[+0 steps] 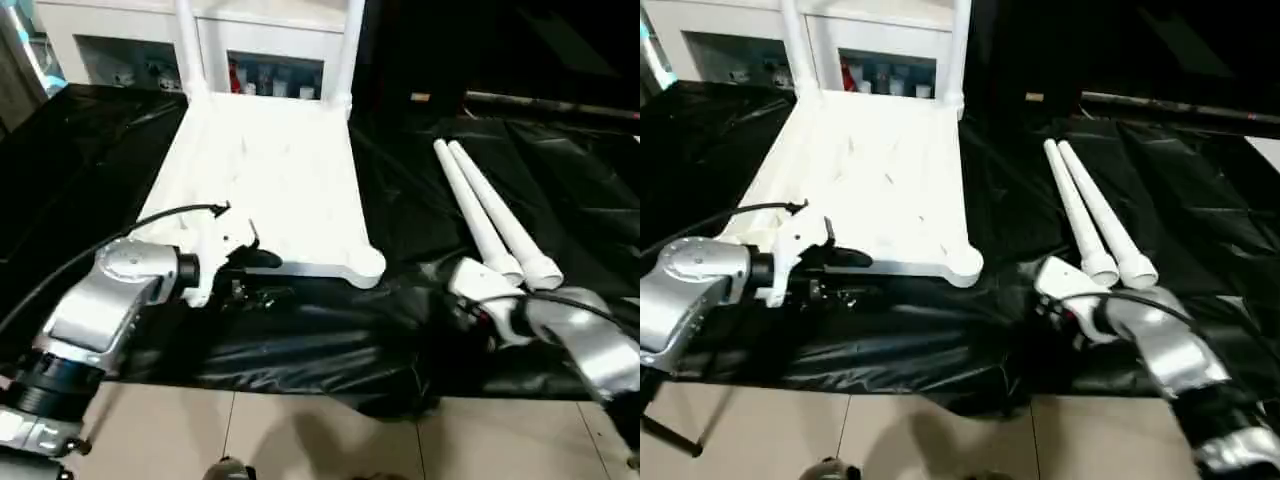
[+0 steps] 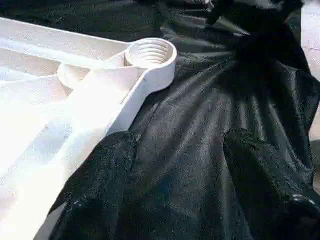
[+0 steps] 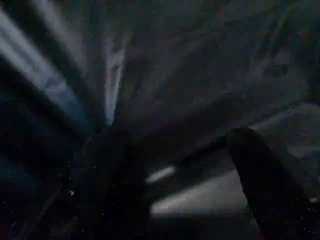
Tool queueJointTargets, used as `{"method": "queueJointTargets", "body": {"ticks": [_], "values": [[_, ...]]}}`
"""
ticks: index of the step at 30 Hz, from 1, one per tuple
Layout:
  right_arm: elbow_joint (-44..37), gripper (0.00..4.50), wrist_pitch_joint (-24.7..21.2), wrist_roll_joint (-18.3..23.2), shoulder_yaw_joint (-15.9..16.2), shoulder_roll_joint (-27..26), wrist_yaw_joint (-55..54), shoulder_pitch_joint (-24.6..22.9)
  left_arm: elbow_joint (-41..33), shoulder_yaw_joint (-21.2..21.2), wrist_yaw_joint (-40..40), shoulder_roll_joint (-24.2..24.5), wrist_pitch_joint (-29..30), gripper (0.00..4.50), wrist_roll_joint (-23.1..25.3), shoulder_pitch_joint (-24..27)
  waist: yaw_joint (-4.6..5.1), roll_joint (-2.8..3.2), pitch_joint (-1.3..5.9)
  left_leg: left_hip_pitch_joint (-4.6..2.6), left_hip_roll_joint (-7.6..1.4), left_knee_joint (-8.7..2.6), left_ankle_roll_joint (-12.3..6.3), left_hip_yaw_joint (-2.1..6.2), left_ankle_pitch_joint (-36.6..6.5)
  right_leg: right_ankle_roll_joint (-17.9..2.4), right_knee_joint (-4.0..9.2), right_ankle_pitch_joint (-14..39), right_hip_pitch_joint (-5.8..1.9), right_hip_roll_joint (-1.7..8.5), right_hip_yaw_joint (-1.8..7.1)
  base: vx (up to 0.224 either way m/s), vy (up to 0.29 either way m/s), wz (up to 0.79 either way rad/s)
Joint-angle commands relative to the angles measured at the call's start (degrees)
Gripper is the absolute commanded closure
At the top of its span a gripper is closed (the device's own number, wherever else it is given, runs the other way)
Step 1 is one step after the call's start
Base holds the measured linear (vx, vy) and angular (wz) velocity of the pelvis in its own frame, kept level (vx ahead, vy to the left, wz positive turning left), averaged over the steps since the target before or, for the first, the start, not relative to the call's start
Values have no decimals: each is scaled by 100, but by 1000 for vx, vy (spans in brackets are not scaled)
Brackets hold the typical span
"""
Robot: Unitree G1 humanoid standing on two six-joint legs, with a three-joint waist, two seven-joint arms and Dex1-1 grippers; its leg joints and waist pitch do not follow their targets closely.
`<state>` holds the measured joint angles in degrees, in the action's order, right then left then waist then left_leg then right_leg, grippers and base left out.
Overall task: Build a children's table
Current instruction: Pick table leg
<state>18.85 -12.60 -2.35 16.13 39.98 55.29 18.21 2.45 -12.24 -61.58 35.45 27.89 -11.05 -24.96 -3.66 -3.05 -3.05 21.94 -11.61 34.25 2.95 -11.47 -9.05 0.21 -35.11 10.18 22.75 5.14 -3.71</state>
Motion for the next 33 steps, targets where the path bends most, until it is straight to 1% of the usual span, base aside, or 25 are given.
{"method": "queueJointTargets", "body": {"ticks": [1, 2, 4, 5, 7, 8, 9, 11, 12, 13, 14, 16, 17, 18, 19, 20, 23, 24, 25, 26, 28, 30, 31, 32, 33], "values": [[-45, 64, -140, 54, -66, 139, 166, -112, -181, 39, 8, 46, 54, 122, -4, 15, 31, 57, 318, -177, -179, -447, 192, 143, -2394, -822, 529, 2403, -125, 259, 231, 0, 0, 0], [-123, 64, -172, 195, -223, 152, 168, -85, -216, 68, 10, 66, 77, 122, -24, 15, 48, 38, 323, -162, -179, -447, 186, 145, -2359, -835, 520, 2376, -128, 256, 227, 0, 0, 0], [-297, 64, -408, 513, -595, 129, 114, 49, -252, 135, 48, 82, 84, 122, -50, -6, 58, 30, 329, -150, -174, -439, 144, 145, -2286, -859, 515, 2336, -144, 263, 229, 0, 0, 0], [-365, 64, -523, 607, -716, 115, 90, 102, -255, 155, 69, 85, 77, 122, -56, -16, 58, 22, 333, -140, -173, -435, 127, 140, -2193, -874, 501, 2280, -149, 260, 228, 0, 0, 0], [-419, 64, -691, 832, -1031, 73, -9, 327, -242, 224, 153, 41, 41, 122, -78, -54, 71, 31, 323, -139, -172, -431, 118, 133, -2145, -894, 492, 2253, -136, 255, 231, 0, 0, 0], [-424, 64, -763, 924, -1154, 45, -60, 422, -235, 259, 205, 6, 33, 122, -91, -69, 84, 30, 339, -128, -167, -426, 130, 140, -2083, -894, 477, 2250, -154, 261, 222, 0, 0, 0], [-426, 64, -819, 1018, -1271, 1, -137, 515, -220, 301, 291, -50, 34, 122, -100, -90, 91, 22, 342, -137, -166, -416, 131, 126, -2013, -911, 477, 2179, -142, 256, 226, 0, 0, 0], [-436, 64, -860, 1075, -1344, -40, -211, 571, -203, 329, 364, -98, 27, 122, -99, -108, 92, 28, 336, -149, -165, -406, 117, 114, -1982, -946, 475, 2116, -126, 251, 230, 0, 0, 0], [-358, 64, -913, 1031, -1411, -138, -468, 671, -144, 388, 534, -209, 19, 122, -90, -145, 98, 31, 336, -149, -164, -407, 126, 111, -1971, -960, 470, 2098, -121, 245, 229, 0, 0, 0], [11, 64, -1089, 777, -1535, -408, -1293, 963, 18, 507, 967, -464, -66, 122, -20, -222, 117, 40, 349, -145, -146, -402, 183, 104, -1884, -1016, 463, 1997, -119, 231, 218, 0, 0, 0], [11, 64, -1089, 777, -1535, -408, -1293, 963, 18, 507, 967, -464, -66, 122, -20, -222, 119, 43, 355, -146, -140, -393, 207, 105, -1853, -1033, 455, 1962, -116, 230, 216, 0, 0, 0], [703, 64, -1515, 214, -1469, -651, -2391, 1419, 200, 629, 1374, -723, -259, 122, 42, -291, 135, 54, 371, -141, -123, -393, 281, 104, -1771, -1066, 441, 1831, -131, 215, 208, 0, 0, 0], [1099, 64, -1523, 261, -1521, -796, -2580, 1666, 226, 649, 1407, -772, -338, 122, 40, -302, 134, 61, 375, -148, -125, -382, 309, 103, -1771, -1083, 433, 1794, -123, 219, 211, 0, 0, 0], [1267, 64, -1509, 311, -1552, -859, -2631, 1770, 226, 655, 1410, -788, -366, 122, 37, -304, 150, 55, 379, -154, -115, -375, 317, 96, -1797, -1111, 434, 1789, -116, 222, 210, 0, 0, 0], [1543, 48, -1464, 385, -1607, -959, -2738, 1946, 202, 656, 1398, -804, -406, 121, 29, -297, 138, 41, 388, -142, -122, -372, 305, 98, -1823, -1066, 436, 1755, -142, 235, 211, 0, 0, 0], [1543, 38, -1464, 385, -1607, -959, -2738, 1946, 202, 656, 1398, -804, -406, 121, 29, -297, 142, 45, 390, -139, -122, -370, 296, 97, -1798, -1068, 421, 1688, -142, 230, 214, 0, 0, 0], [2756, 26, -1303, 670, -1942, -1276, -3239, 2794, -71, 634, 1217, -714, -303, 121, -51, -237, 144, 49, 415, -110, -123, -363, 250, 93, -1546, -1157, 362, 1296, -177, 231, 211, 0, 0, 0], [3166, 15, -1279, 716, -2043, -1352, -3366, 3074, -185, 637, 1179, -663, -246, 121, -85, -195, 136, 25, 423, -107, -134, -355, 255, 92, -1469, -1196, 342, 1201, -176, 250, 210, 0, 0, 0], [3435, 5, -1263, 717, -2098, -1391, -3447, 3255, -271, 641, 1157, -620, -204, 121, -110, -156, 171, 32, 417, -69, -115, -353, 248, 98, -1416, -1253, 314, 1144, -193, 228, 201, 0, 0, 0], [3583, 5, -1249, 696, -2118, -1404, -3491, 3349, -320, 642, 1142, -586, -174, 121, -129, -131, 153, 45, 410, -93, -122, -339, 239, 76, -1392, -1262, 310, 1064, -163, 225, 214, 0, 0, 0], [4203, 5, -1201, 608, -2168, -1440, -3641, 3740, -564, 641, 1031, -403, -26, 121, -222, -7, 127, 42, 416, -87, -119, -330, 228, 71, -1333, -1312, 271, 920, -174, 227, 214, 0, 0, 0], [4517, 5, -1229, 555, -2146, -1416, -3722, 3952, -831, 654, 911, -228, 125, 121, -308, 111, 124, 51, 409, -71, -120, -333, 231, 73, -1331, -1357, 259, 881, -179, 236, 215, 0, 0, 0], [4641, 5, -1319, 527, -2126, -1394, -3728, 4052, -999, 673, 831, -125, 220, 121, -374, 175, 100, 84, 404, -90, -113, -324, 213, 56, -1249, -1375, 239, 693, -168, 209, 220, 0, 0, 0], [4782, 5, -1366, 504, -2108, -1376, -3727, 4154, -1131, 698, 759, -40, 295, 121, -437, 222, 88, 84, 402, -83, -116, -327, 204, 53, -1205, -1387, 236, 610, -176, 204, 218, 0, 0, 0], [4919, 5, -1393, 429, -2048, -1344, -3749, 4260, -1283, 739, 680, 62, 406, 121, -519, 262, 86, 97, 367, -75, -113, -328, 213, 53, -1196, -1401, 227, 580, -156, 204, 221, 0, 0, 0]]}}
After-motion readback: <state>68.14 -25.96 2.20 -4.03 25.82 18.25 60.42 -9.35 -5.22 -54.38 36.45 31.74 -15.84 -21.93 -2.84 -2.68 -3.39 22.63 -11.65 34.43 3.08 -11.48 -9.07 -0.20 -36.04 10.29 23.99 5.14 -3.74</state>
